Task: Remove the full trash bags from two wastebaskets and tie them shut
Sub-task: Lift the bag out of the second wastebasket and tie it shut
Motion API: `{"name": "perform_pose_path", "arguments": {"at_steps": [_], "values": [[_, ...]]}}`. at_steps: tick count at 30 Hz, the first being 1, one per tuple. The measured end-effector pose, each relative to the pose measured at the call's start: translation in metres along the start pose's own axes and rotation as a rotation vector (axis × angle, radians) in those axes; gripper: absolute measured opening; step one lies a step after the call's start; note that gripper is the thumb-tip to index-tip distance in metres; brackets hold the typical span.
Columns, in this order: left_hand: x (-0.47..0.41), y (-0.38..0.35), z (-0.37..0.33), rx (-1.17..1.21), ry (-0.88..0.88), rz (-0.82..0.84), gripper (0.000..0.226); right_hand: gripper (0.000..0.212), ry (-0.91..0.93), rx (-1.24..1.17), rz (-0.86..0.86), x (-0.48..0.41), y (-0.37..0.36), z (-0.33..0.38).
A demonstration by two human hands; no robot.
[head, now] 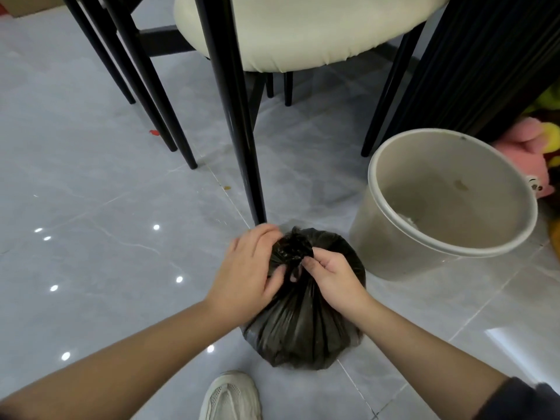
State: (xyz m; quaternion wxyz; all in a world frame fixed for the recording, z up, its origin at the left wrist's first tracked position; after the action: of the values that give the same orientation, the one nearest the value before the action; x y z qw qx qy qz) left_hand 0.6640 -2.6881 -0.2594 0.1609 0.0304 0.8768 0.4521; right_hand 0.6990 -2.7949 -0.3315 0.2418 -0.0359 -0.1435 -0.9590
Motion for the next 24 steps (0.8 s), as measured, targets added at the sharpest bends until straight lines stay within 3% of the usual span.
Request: {"name": "perform_pose_path", "arguments": {"at_steps": [2, 5, 8, 10, 12, 13, 15, 17, 19, 21, 24], "values": [[-0.006, 0.016, -0.022, -0.187, -0.262, -0.011, 0.051, 0.04, 0.002, 0.076, 0.063, -0.001, -0.006, 0.002], [-0.005, 0.004, -0.036, -0.506, -0.538, 0.151, 0.068, 0.05, -0.054, 0.158, 0.119, -0.001, -0.011, 0.0], [-0.005, -0.016, -0.032, -0.632, -0.628, 0.329, 0.068, 0.059, -0.082, 0.194, 0.19, -0.001, -0.019, 0.005], [-0.002, -0.024, -0.025, -0.557, -0.602, 0.389, 0.042, 0.049, -0.098, 0.224, 0.259, 0.0, -0.026, 0.003], [-0.007, -0.026, -0.008, -0.35, -0.384, 0.46, 0.011, 0.034, -0.105, 0.289, 0.331, 0.004, -0.031, -0.002], [-0.01, -0.027, 0.006, -0.201, -0.17, 0.502, 0.01, 0.029, -0.094, 0.313, 0.349, 0.005, -0.031, -0.002], [0.0, -0.035, 0.035, 0.407, 0.44, 0.531, 0.029, 0.026, 0.017, 0.407, 0.317, 0.003, -0.025, 0.007], [0.021, -0.049, 0.037, 1.052, 0.918, 0.385, 0.037, 0.025, 0.168, 0.526, 0.247, -0.002, -0.021, 0.016], [0.033, -0.054, 0.031, 1.309, 1.049, 0.216, 0.037, 0.027, 0.195, 0.569, 0.224, -0.005, -0.022, 0.014], [0.038, -0.049, 0.028, 1.383, 0.998, 0.06, 0.036, 0.03, 0.16, 0.544, 0.248, -0.006, -0.027, 0.005], [0.037, -0.028, 0.037, 1.1, 0.795, -0.025, 0.031, 0.028, 0.1, 0.501, 0.33, -0.005, -0.032, -0.004]]}}
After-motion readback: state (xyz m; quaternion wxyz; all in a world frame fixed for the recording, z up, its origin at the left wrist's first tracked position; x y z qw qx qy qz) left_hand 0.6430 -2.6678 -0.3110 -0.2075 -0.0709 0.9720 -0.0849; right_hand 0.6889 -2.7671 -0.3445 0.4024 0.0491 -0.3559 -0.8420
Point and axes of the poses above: each hand's wrist, its own x-axis away from the middle knuckle, its own y-axis out of the back of the hand, z = x × y, the point moved 10 cm from there along -x, towards the middle knuckle, and after that the axes turned 9 degrees about x, right-handed, at the moved point
